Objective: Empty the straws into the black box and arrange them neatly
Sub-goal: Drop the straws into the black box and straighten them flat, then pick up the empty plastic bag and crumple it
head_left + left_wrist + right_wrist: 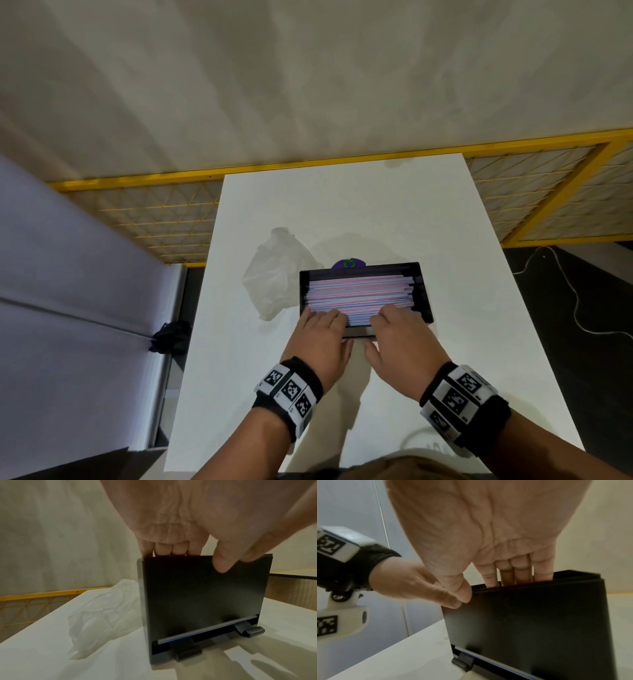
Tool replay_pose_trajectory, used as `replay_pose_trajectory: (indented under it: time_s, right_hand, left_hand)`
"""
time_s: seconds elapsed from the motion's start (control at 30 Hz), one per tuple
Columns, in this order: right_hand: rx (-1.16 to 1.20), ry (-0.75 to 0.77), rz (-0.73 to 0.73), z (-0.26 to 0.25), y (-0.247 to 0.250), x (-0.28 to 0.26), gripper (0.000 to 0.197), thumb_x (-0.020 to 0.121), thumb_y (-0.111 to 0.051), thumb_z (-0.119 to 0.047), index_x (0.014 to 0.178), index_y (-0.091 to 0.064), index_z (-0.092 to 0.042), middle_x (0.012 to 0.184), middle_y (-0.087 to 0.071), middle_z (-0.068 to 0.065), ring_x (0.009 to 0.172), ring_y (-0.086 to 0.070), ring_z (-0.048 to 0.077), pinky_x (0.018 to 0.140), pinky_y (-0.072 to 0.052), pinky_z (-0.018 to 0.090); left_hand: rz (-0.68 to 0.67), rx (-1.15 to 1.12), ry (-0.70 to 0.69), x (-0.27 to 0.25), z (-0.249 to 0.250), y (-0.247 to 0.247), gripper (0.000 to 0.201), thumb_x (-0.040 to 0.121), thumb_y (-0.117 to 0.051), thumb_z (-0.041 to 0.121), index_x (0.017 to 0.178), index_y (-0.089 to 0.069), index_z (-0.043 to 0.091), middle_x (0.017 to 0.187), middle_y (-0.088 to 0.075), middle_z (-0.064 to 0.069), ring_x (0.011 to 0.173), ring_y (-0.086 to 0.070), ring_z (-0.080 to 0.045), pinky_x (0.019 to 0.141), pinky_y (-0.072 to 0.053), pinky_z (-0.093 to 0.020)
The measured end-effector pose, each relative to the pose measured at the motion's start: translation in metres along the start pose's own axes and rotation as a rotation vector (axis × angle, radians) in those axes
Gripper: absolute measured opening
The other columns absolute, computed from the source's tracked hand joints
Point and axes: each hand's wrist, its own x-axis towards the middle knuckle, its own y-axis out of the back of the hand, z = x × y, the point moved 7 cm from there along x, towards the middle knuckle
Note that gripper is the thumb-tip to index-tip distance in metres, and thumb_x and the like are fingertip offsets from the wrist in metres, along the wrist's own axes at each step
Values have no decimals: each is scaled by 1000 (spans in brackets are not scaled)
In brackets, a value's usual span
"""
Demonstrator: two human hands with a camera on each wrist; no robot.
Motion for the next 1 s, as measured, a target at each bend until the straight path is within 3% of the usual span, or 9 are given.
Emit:
replay_pose_trajectory:
  time_s: [0.13, 0.2, 0.27, 0.37, 0.57, 0.63, 0.7, 0.87, 1.0]
  right_hand:
    - [2, 15, -16, -1, -1, 0, 37, 99, -38, -46, 117, -58, -22, 111, -56, -3, 104, -56, 19, 93, -41, 33]
    - [12, 25, -23, -1, -1, -1, 38, 99, -39, -46, 121, -58, -22, 114, -56, -4, 106, -55, 18, 95, -40, 31]
    - [22, 38, -30, -1, -2, -1, 39, 99, -40, -46, 124, -57, -23, 116, -56, -4, 108, -55, 17, 96, -40, 31]
    - [26, 36, -46, -1, -2, -1, 38, 98, -41, -47, 126, -54, -24, 118, -55, -4, 109, -55, 18, 96, -40, 31]
    - [103, 32, -68, 0, 3, -2, 40, 99, -44, -44, 133, -52, -24, 122, -54, -5, 112, -54, 17, 99, -38, 29]
    - [164, 56, -25, -3, 12, -3, 37, 98, -51, -39, 130, -56, -21, 118, -56, -4, 108, -56, 19, 96, -42, 32]
    - [229, 95, 88, -7, 26, -9, 31, 94, -60, -31, 122, -63, -18, 109, -60, -3, 100, -60, 20, 88, -47, 36]
    - [360, 139, 263, -14, 44, -24, 20, 92, -67, -23, 111, -70, -17, 95, -65, -7, 86, -61, 14, 76, -51, 30]
    - [361, 194, 138, -24, 32, -31, 12, 94, -65, -30, 105, -70, -26, 92, -67, -14, 79, -59, 1, 73, -41, 11]
  left_hand:
    - [117, -80, -85, 7, 10, 9, 58, 86, -55, 33, 142, -48, 20, 144, -51, -3, 132, -48, -25, 118, -32, -43]
    - [-2, -41, -79, 15, 10, 0, 78, 82, -52, 33, 156, -27, 21, 162, -29, -7, 151, -24, -29, 127, -9, -49]
    - [-146, 40, -53, 24, 4, -13, 90, 81, -48, 42, 161, -10, 23, 169, -9, -7, 156, -5, -29, 122, 15, -49]
    - [-224, 111, -4, 34, -7, -21, 96, 77, -41, 58, 161, -13, 20, 170, -10, -9, 156, -11, -33, 117, 23, -53]
    - [-194, 53, -38, 30, -9, -6, 93, 76, -43, 62, 156, -24, 20, 165, -26, -8, 152, -23, -30, 124, 10, -55]
    - [-108, -151, -98, 27, -5, 16, 77, 79, -48, 52, 150, -36, 24, 154, -45, -2, 143, -39, -23, 126, -11, -52]
    - [51, -391, -89, 24, -18, 47, 61, 81, -47, 42, 139, -50, 25, 133, -63, 2, 121, -56, -18, 113, -40, -40]
    - [293, -587, 317, 37, -113, 66, 39, 94, -50, 23, 131, -62, 22, 122, -69, 5, 107, -64, -12, 94, -50, -28]
    - [52, -321, 560, 56, -168, 16, 53, 98, -57, 29, 149, -46, 21, 156, -42, -10, 142, -41, -29, 114, -40, -41]
